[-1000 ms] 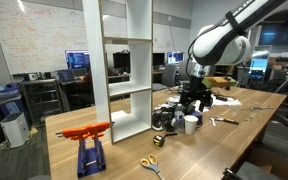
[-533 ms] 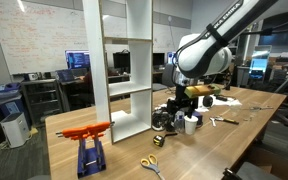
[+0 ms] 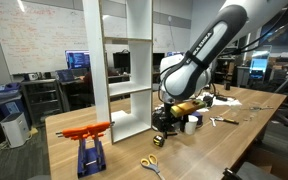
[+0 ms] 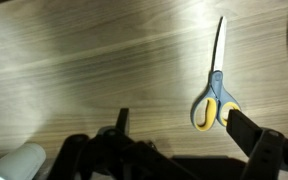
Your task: Put the scissors on the second row of the shelf
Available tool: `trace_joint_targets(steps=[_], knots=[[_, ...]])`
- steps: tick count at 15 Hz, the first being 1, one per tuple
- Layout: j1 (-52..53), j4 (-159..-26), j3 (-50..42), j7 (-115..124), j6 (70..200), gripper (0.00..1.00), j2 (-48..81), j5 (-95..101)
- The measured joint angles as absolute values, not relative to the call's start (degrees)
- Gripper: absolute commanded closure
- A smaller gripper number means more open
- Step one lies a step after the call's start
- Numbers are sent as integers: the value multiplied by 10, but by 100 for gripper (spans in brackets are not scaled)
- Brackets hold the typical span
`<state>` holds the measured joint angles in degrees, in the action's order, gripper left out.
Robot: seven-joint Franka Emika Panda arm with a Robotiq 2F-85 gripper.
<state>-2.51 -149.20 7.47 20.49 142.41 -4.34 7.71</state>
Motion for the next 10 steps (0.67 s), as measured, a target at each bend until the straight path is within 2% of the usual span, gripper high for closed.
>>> trace_joint_targets(steps=[6, 10], knots=[[3, -1465, 72, 198, 1468, 0, 51, 76], [13, -1464, 74, 110, 1509, 0, 77, -17]])
